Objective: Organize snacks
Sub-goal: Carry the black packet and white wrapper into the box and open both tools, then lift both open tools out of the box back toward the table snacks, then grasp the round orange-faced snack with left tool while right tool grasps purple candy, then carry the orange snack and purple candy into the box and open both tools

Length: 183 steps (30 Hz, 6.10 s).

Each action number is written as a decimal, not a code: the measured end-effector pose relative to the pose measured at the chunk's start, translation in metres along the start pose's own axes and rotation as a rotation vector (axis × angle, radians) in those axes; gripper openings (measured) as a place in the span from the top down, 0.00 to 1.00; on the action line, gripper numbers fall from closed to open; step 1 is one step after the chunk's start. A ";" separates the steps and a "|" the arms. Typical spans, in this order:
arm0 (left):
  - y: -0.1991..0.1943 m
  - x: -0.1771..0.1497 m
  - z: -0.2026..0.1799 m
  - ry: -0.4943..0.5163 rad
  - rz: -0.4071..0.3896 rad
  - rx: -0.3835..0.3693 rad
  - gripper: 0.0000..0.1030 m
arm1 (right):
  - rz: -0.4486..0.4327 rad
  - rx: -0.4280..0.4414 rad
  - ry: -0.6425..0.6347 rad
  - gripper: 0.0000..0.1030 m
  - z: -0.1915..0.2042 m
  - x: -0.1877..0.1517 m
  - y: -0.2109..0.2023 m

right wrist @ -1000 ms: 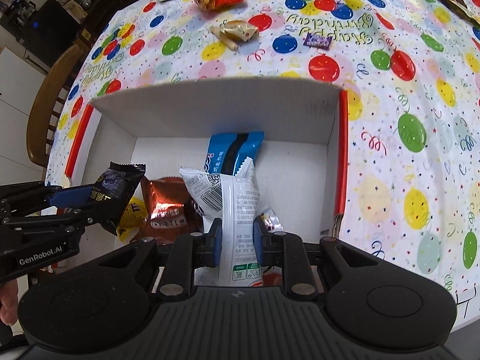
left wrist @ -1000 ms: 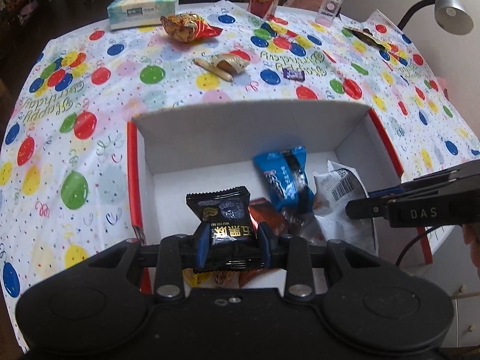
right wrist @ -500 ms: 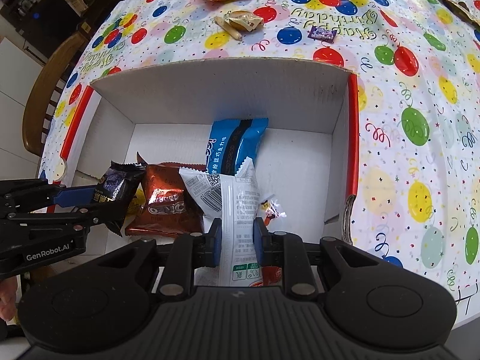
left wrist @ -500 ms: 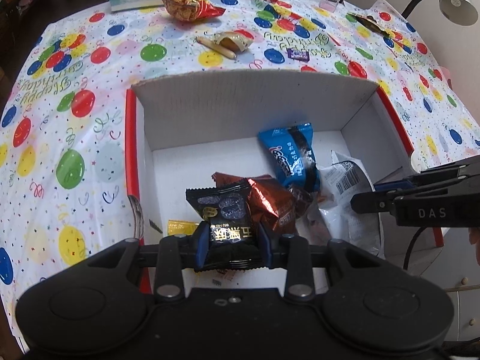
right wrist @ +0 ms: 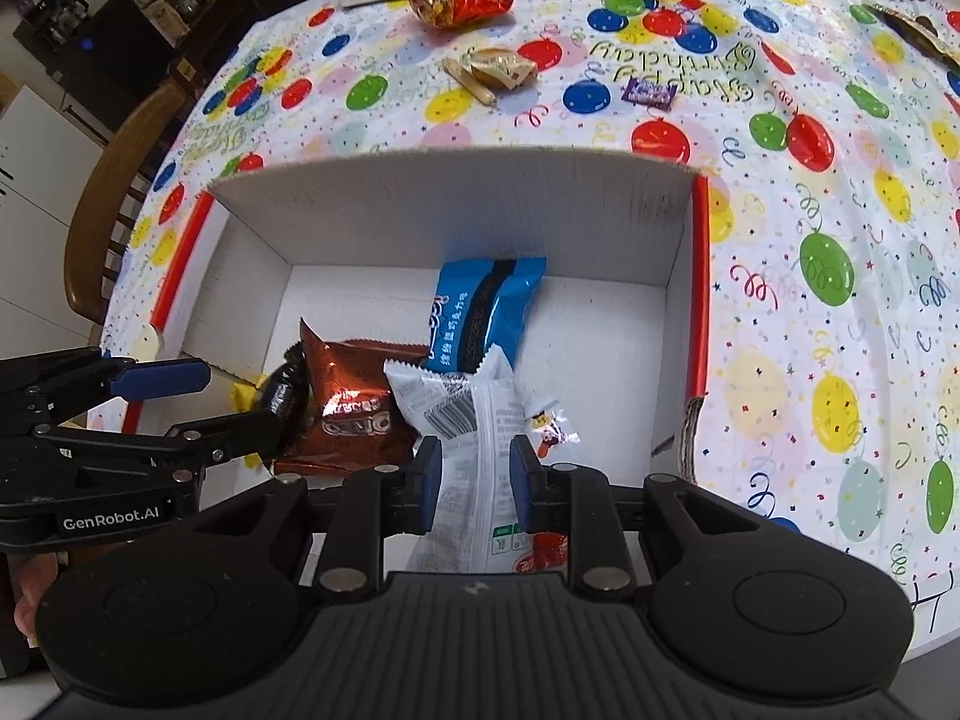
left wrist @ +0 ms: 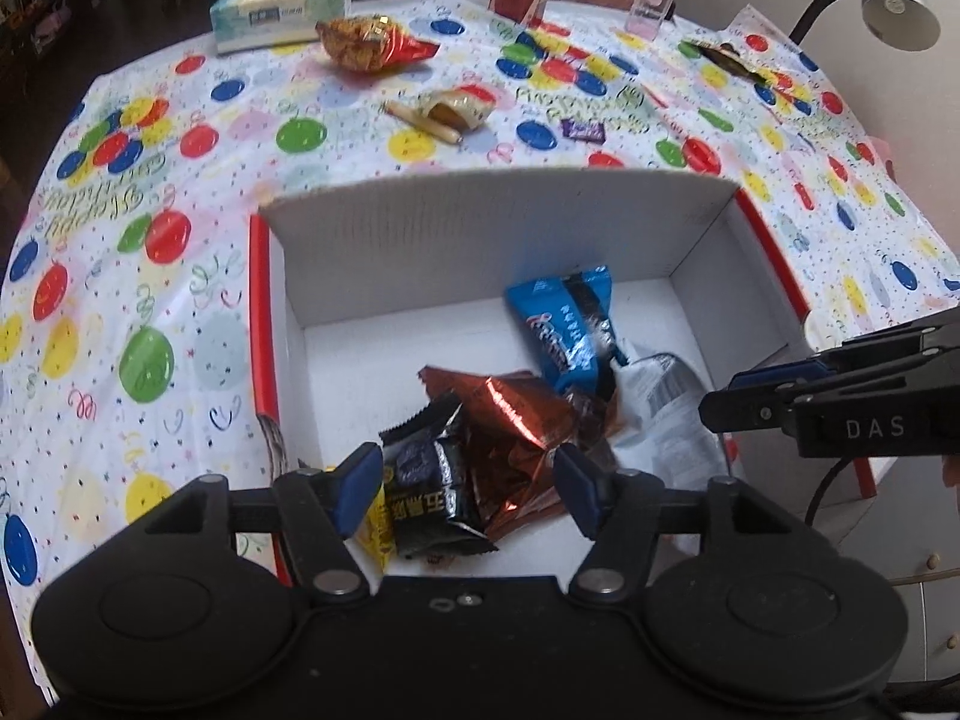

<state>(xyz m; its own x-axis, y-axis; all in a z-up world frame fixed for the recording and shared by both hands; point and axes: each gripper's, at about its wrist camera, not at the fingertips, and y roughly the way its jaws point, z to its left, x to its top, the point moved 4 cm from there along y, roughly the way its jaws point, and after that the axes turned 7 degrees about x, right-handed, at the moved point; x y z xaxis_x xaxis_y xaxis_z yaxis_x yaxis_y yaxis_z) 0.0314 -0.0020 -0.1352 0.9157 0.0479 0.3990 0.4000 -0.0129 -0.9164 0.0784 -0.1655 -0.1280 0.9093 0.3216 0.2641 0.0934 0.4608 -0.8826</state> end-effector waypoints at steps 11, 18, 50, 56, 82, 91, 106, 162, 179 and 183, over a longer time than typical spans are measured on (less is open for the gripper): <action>-0.030 0.021 -0.006 0.007 -0.093 -0.024 0.28 | -0.085 0.008 -0.018 0.46 0.000 0.017 -0.033; -0.045 0.046 -0.009 0.014 -0.164 -0.012 0.21 | -0.148 -0.017 -0.048 0.37 -0.004 0.042 -0.055; 0.033 0.210 -0.007 -0.105 -0.184 0.109 0.00 | -0.133 -0.090 -0.115 0.27 -0.099 0.195 -0.011; 0.072 0.228 -0.015 -0.105 -0.108 0.107 0.01 | -0.083 -0.080 -0.098 0.27 -0.118 0.216 0.018; 0.178 0.254 -0.019 -0.108 0.074 0.150 0.25 | 0.051 -0.066 -0.076 0.49 -0.144 0.245 0.110; 0.186 0.254 -0.022 -0.093 0.085 0.172 0.52 | 0.057 -0.145 -0.173 0.68 -0.130 0.239 0.121; 0.171 0.255 -0.019 -0.109 0.032 0.147 0.93 | 0.010 -0.121 -0.079 0.82 -0.137 0.237 0.102; 0.136 0.236 -0.007 -0.106 0.043 0.150 0.52 | -0.013 -0.032 0.012 0.82 -0.138 0.186 0.032; 0.028 0.177 -0.001 -0.082 -0.053 0.034 0.51 | -0.110 -0.001 -0.039 0.82 -0.071 0.133 -0.048; 0.009 0.158 0.001 -0.062 -0.067 0.015 0.51 | -0.118 0.006 -0.049 0.82 -0.054 0.117 -0.056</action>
<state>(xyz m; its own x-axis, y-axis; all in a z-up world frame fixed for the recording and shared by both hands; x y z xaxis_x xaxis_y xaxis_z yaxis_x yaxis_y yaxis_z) 0.1800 0.0069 -0.0808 0.8824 0.1098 0.4575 0.4596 0.0077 -0.8881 0.2015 -0.1986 -0.0685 0.8711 0.3054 0.3846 0.1958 0.5023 -0.8422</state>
